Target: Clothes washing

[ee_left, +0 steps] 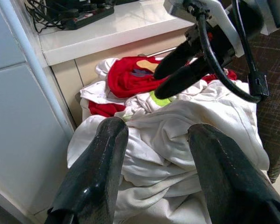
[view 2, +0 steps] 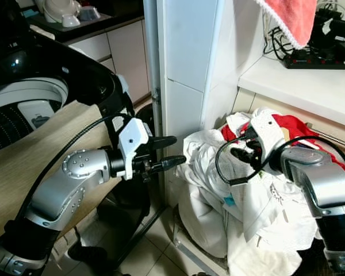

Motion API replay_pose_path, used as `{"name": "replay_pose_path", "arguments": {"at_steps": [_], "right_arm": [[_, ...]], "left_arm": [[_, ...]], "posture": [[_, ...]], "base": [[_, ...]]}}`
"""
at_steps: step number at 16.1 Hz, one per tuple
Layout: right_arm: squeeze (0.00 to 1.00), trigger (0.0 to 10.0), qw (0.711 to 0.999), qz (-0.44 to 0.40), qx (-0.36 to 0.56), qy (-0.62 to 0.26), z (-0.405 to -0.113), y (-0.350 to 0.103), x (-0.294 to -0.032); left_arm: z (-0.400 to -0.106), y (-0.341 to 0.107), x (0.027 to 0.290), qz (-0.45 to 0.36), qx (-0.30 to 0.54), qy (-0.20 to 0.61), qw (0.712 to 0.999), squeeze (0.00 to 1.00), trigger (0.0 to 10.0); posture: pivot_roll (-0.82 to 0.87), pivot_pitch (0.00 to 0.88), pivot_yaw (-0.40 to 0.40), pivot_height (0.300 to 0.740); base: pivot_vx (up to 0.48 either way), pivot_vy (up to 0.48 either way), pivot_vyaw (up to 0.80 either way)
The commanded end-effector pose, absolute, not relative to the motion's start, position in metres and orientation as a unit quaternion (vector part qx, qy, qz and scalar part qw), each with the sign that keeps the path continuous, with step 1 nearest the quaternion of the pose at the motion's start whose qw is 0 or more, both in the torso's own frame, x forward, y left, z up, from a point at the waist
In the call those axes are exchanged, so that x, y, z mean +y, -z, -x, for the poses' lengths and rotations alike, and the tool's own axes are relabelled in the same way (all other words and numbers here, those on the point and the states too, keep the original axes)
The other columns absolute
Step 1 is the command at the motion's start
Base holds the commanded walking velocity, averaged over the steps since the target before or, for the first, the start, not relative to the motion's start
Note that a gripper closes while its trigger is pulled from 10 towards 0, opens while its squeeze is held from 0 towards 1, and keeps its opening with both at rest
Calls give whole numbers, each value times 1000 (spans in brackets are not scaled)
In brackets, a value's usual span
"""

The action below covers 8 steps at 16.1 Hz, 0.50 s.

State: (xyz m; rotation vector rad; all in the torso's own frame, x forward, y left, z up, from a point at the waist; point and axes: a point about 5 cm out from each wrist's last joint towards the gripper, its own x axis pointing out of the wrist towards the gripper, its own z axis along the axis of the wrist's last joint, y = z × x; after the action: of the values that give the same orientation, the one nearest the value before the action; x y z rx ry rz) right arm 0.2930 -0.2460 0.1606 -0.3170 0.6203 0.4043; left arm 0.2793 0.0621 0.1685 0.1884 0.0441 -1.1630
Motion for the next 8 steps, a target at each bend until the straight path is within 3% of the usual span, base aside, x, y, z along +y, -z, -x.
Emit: {"name": "replay_pose_path", "arguments": {"at_steps": [1, 7, 8], "right_arm": [[1000, 10000, 912, 164, 319, -197, -292, -160, -248], [1000, 10000, 898, 182, 355, -184, -280, -147, -248], [769, 10000, 895, 170, 365, -191, -277, -145, -247]], "left_arm": [[-280, -171, 61, -98, 20, 553, 827, 0, 10000], [-273, -169, 61, -100, 33, 576, 811, 0, 10000], [-271, -169, 61, -98, 35, 582, 806, 0, 10000]], "posture": [[-117, 0, 49, 740], [-107, 0, 52, 740], [-108, 0, 54, 740]], "base": [[0, 0, 0], [0, 0, 0], [0, 0, 0]]}}
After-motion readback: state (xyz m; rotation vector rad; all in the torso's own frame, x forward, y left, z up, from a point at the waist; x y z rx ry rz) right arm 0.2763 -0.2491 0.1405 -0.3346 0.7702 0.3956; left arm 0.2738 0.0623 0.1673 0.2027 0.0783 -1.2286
